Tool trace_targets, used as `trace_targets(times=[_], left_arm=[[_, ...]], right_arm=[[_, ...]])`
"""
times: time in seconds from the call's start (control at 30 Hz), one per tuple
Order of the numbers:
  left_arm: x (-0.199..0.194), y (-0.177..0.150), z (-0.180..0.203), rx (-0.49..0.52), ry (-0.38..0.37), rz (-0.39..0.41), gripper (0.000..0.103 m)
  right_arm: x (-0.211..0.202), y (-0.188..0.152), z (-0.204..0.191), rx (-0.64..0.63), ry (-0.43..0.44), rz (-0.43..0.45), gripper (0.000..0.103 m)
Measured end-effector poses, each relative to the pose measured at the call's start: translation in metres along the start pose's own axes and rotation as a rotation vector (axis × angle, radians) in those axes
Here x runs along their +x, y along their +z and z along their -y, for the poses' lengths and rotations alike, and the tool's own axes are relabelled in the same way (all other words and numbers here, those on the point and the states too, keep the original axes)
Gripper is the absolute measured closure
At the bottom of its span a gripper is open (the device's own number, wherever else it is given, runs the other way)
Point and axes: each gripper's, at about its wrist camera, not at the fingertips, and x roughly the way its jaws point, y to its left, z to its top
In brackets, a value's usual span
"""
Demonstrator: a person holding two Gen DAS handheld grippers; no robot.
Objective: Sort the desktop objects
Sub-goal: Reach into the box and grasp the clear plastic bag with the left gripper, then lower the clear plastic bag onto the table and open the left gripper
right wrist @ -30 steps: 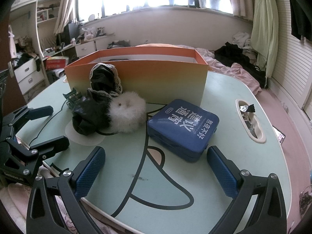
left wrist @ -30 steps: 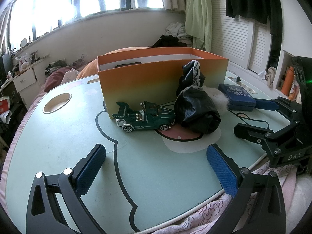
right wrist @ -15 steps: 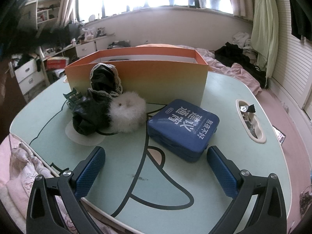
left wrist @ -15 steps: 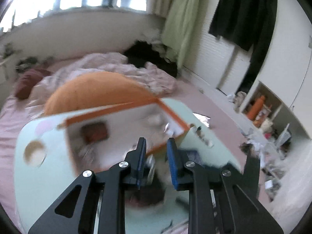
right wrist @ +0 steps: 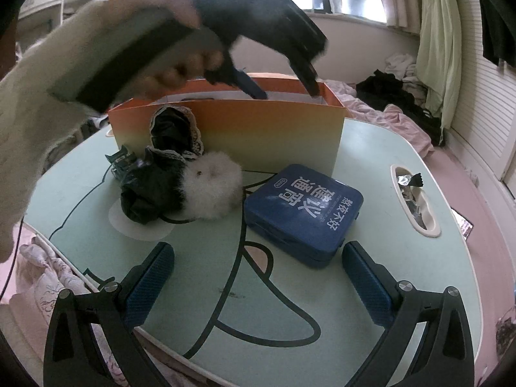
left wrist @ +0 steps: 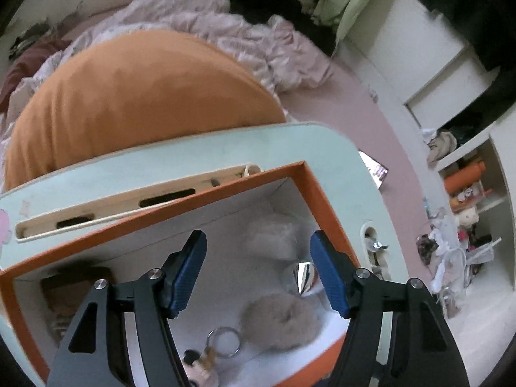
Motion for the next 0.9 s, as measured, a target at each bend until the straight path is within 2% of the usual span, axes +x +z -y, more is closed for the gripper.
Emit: trace_targets(times=[0.03, 0.07, 0.1, 0.13, 0.17, 0.27, 0.4, 0.47, 0.53, 0.6, 0.63, 0.77, 0.83, 0.9], left_arm=[[0.004, 0.000, 0.001, 0.001, -0.006, -0.001, 0.037], [0.006, 0.000, 0.001, 0.004, -0.008, -0.002, 0.043], [0.008, -0.002, 0.004, 0.008, 0.000, -0.015, 0.058], [0.012, -0.003, 0.005, 0.018, 0.011, -0.032, 0.066], [0.014, -0.004, 0.005, 0.029, 0.016, -0.041, 0.069], [0.004, -0.004, 0.005, 0.039, -0.022, 0.015, 0.070], [-0.053, -0.023, 0.005, 0.059, -0.087, 0.195, 0.070], [-0.087, -0.046, 0.005, 0.103, -0.152, 0.251, 0.070], [-0.108, -0.077, 0.004, 0.140, -0.196, 0.268, 0.070], [-0.115, -0.104, 0.002, 0.169, -0.207, 0.265, 0.070], [-0.115, -0.128, -0.001, 0.184, -0.210, 0.245, 0.070], [-0.105, -0.191, -0.007, 0.236, -0.253, 0.174, 0.070], [-0.093, -0.221, -0.011, 0.265, -0.226, 0.141, 0.070], [-0.086, -0.236, -0.013, 0.270, -0.186, 0.139, 0.069]], right_arm=[[0.000, 0.000, 0.000, 0.000, 0.000, 0.000, 0.000], [0.000, 0.000, 0.000, 0.000, 0.000, 0.000, 0.000], [0.000, 0.000, 0.000, 0.000, 0.000, 0.000, 0.000], [0.000, 0.000, -0.001, 0.000, 0.000, 0.001, 0.000], [0.000, 0.000, 0.000, 0.001, 0.000, 0.001, 0.000], [0.000, 0.001, -0.001, 0.001, 0.000, 0.001, 0.000], [-0.001, 0.000, 0.000, 0.001, -0.001, 0.002, 0.000], [-0.001, -0.001, 0.000, 0.001, -0.001, 0.002, 0.000], [-0.001, 0.000, 0.000, 0.001, -0.001, 0.002, 0.000], [0.001, 0.001, -0.001, 0.001, -0.001, 0.002, 0.000], [0.001, 0.001, -0.001, 0.001, -0.001, 0.002, 0.000], [0.002, 0.001, -0.001, 0.001, -0.001, 0.002, 0.000], [0.002, 0.002, -0.002, 0.002, -0.001, 0.002, 0.000], [0.002, 0.002, -0.002, 0.002, 0.000, 0.002, 0.000]])
